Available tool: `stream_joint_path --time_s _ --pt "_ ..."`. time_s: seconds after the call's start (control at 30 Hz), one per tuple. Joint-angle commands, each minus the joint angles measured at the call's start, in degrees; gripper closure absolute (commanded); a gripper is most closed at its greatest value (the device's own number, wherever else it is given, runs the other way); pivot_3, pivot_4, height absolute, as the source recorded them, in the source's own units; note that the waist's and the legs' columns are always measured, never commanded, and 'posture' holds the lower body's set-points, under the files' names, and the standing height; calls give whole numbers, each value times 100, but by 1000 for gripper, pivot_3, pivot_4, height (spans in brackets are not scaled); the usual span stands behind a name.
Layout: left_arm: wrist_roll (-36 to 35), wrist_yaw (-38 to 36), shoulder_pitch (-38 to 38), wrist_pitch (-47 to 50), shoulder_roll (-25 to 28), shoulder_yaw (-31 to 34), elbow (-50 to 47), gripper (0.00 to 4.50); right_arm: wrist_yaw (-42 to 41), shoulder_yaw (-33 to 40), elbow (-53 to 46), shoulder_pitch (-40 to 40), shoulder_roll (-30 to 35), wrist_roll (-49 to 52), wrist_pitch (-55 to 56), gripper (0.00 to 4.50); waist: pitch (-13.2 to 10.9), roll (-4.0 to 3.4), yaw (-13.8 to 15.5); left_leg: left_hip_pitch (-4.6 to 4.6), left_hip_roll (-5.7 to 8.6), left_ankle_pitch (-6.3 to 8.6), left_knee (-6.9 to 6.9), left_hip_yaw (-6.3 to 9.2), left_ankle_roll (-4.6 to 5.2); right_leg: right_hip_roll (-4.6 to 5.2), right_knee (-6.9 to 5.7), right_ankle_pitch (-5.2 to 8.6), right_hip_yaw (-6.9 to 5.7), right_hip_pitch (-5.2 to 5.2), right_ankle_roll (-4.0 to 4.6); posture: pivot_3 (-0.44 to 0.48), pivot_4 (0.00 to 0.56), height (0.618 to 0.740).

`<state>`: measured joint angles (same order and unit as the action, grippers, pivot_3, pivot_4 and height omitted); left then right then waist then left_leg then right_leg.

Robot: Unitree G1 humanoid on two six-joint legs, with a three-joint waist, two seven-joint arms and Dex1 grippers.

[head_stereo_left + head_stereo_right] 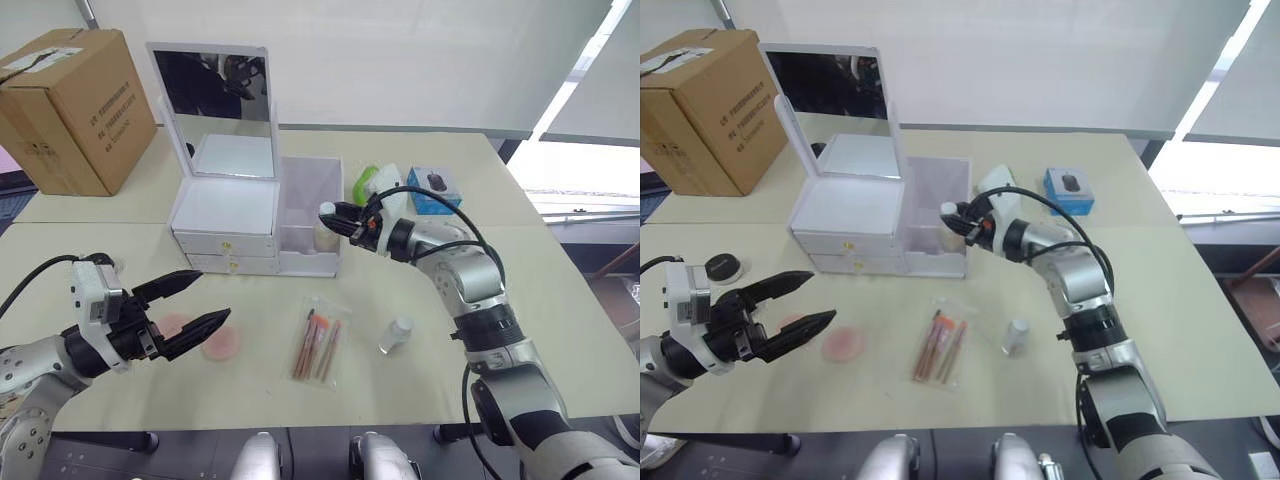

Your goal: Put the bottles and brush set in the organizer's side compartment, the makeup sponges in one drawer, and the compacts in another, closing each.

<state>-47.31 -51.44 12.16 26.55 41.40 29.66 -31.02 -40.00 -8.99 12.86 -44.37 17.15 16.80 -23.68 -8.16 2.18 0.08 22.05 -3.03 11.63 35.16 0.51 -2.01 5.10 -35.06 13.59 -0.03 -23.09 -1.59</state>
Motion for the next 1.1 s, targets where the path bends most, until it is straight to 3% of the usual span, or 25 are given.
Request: stream_joint_path --time_s 0.03,0.37,0.7,0.73,0.83,0.97,1.1 --pt "-22 104 7 -127 -24 142 -237 0 -52 33 79 -14 -20 -159 252 3565 0 0 3 1 0 0 0 0 0 0 0 0 0 0 1 0 150 729" --pt "-66 241 76 -143 -32 155 -332 0 -187 38 451 31 -115 -364 429 3565 0 1 5 -2 0 0 0 0 0 0 1 1 1 3 1 0 150 729" --pt "-97 227 94 -74 32 449 120 0 -101 1143 -1029 -211 -37 838 -275 267 -2 -3 -9 -1 0 0 -1 -1 0 -1 -1 -1 1 0 -3 0 150 729" --pt "-6 220 124 -109 73 597 310 0 -106 1349 -1320 -160 101 1073 -496 27 -2 -2 -8 -2 0 0 -1 -1 0 0 -1 -1 1 0 -3 0 150 729" --pt "500 53 280 -318 394 1106 1107 0 -246 1966 -2050 225 781 1690 -1125 27 0 0 35 1 0 0 -2 -1 0 1 2 5 -2 -2 7 0 150 729" --pt "1293 64 511 -308 1235 1801 2851 0 -805 2554 -2421 1446 2237 1658 -1367 27 5 15 72 -8 0 3 -5 -2 1 13 14 20 -14 -13 18 0 150 729" --pt "1672 -283 644 -895 1716 2548 4604 0 -1338 3149 -2361 2865 3106 1402 -868 27 4 15 43 -7 -1 7 -19 -37 4 36 15 24 -14 -16 18 0 150 729"
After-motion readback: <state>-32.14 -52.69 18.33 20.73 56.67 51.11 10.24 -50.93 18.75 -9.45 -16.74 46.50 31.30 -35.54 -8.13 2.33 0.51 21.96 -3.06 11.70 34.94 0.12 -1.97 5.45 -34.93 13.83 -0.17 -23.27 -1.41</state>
